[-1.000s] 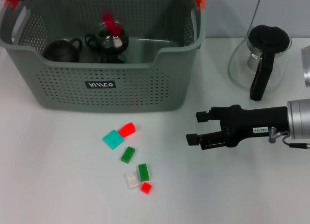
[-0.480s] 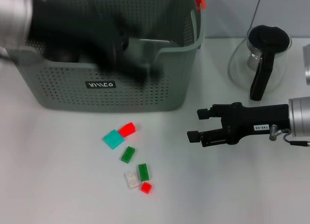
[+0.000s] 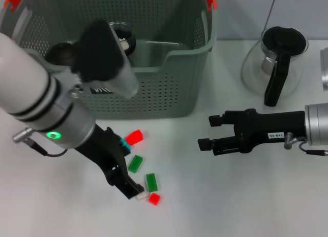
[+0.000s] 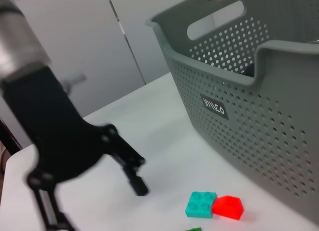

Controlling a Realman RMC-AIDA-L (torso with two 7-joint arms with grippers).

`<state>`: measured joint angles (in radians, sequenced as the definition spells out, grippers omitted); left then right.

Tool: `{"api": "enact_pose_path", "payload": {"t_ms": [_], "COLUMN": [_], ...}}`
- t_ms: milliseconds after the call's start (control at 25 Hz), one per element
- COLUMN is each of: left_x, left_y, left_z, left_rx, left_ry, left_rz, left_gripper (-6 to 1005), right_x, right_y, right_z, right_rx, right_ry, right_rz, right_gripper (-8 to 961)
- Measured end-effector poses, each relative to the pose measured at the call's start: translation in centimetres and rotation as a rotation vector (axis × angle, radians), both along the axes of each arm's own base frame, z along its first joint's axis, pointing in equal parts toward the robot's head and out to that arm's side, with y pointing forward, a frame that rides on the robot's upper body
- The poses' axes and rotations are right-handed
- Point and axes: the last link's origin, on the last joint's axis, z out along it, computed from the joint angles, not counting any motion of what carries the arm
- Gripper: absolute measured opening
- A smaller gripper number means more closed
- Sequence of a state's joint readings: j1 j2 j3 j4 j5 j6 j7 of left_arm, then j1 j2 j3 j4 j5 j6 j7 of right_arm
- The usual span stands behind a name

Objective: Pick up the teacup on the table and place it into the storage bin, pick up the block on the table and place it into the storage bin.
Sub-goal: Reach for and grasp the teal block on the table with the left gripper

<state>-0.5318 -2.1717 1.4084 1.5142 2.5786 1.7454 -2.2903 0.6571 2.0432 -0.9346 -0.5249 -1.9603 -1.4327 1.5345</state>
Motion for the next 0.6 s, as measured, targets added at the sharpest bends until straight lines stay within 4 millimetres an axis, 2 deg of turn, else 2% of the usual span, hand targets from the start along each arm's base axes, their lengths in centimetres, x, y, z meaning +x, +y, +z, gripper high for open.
{"api": "enact_pose_path", "payload": {"t_ms": [160, 600], "left_x": [-1.2, -2.7], "left_y": [1.6, 4.1], "left_z": [-1.6, -2.9], "left_rx": [0.083, 0.203], "left_ry": [0.095, 0.149], "left_rz": [0.058, 0.113], "left_gripper": [948, 944], "right_x": [0.1, 0.6], "right_y": [0.0, -0.3], "right_z": [-0.1, -0.2], "right_rx": [0.003, 0.004], "right_ry": [-0.004, -0.008], "right_rz": [-0.003, -0.014], "right_gripper": [917, 916]}}
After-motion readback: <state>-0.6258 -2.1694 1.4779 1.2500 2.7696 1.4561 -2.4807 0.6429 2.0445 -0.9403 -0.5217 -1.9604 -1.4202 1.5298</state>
